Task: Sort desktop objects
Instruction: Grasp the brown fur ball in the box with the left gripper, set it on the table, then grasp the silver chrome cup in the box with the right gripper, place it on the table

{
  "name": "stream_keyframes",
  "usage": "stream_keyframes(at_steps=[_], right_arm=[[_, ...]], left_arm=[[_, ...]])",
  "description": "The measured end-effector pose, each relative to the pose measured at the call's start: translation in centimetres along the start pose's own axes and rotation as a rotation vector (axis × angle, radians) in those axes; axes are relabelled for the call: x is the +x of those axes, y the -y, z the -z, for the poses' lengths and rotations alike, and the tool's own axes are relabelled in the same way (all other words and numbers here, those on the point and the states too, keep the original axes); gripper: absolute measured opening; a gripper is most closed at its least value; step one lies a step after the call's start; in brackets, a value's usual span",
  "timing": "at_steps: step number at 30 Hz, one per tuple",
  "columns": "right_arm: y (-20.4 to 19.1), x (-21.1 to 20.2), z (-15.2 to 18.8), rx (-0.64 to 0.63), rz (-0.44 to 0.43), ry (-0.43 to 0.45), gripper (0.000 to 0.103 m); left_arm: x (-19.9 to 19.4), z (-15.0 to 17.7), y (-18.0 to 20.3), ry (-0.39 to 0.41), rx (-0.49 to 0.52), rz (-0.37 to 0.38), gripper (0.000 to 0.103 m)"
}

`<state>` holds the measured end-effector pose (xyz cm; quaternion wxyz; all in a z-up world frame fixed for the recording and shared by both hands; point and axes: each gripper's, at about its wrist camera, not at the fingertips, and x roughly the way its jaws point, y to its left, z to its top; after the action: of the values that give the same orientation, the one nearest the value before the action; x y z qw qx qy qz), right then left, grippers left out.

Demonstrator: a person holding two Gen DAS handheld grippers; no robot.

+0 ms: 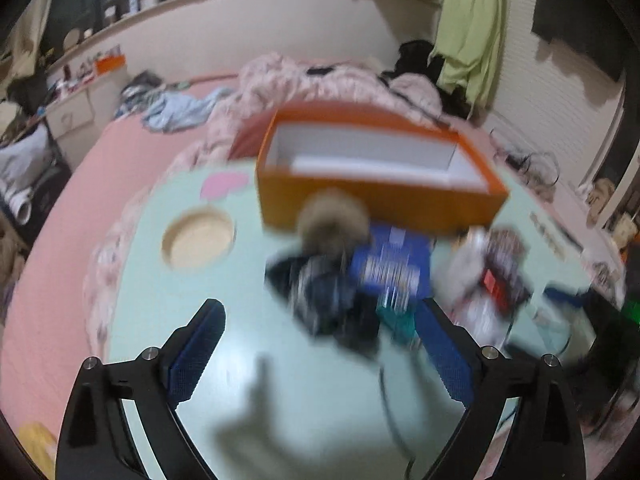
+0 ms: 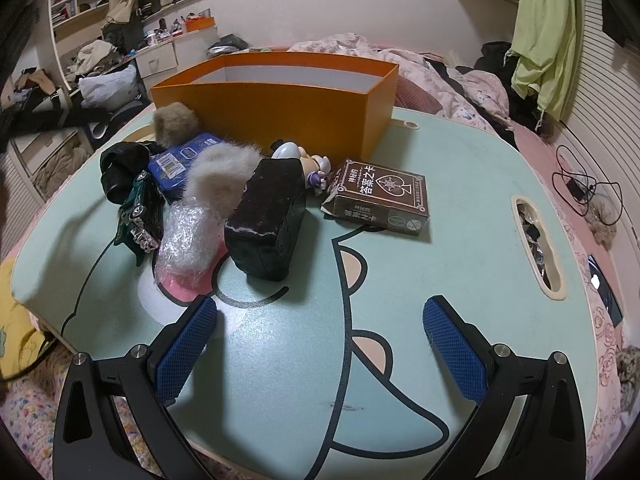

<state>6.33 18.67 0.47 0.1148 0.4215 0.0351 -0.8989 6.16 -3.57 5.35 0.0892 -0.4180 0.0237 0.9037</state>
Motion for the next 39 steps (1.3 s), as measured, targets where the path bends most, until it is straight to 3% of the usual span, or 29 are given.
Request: stream_keyframes(at_steps=[5, 7, 13, 31, 34, 35, 39], right_arm=[[0.0, 0.0, 0.0, -0.001, 0.000, 0.000, 0.103], [0.0, 0.0, 0.0, -0.001, 0.000, 0.000, 0.103], [0.0, 0.1, 0.1, 0.001, 0.003, -0.001, 0.103], [0.1, 0.0, 0.3, -0.004, 0.007, -0.007, 0.103], [-0.1, -0.1, -0.6, -0.040, 0.062, -0.029, 0.103], [-0.3, -0.6, -1.3, -0.047, 0.085, -0.010, 0.103], [-0.8, -3.9, -6.5, -0.003, 0.026, 0.121, 0.103]], left_arm=[[1.9, 3.9, 0.6, -0.055, -0.001, -0.014, 0.098], [2.1, 4.4, 1.1, -0.019, 0.019, -0.059, 0.103], [2.2, 4.5, 1.8, 0.029, 0.000, -0.078, 0.103], [2.2, 4.7, 1.7, 0.033, 0.003, -0.070, 0.103], [2.2, 4.7, 1.8, 0.038, 0.003, -0.069, 0.103], [2.2, 4.7, 1.7, 0.039, 0.004, -0.068, 0.103], [2.2, 4.7, 1.7, 0.041, 0.005, -0.066, 0.103]])
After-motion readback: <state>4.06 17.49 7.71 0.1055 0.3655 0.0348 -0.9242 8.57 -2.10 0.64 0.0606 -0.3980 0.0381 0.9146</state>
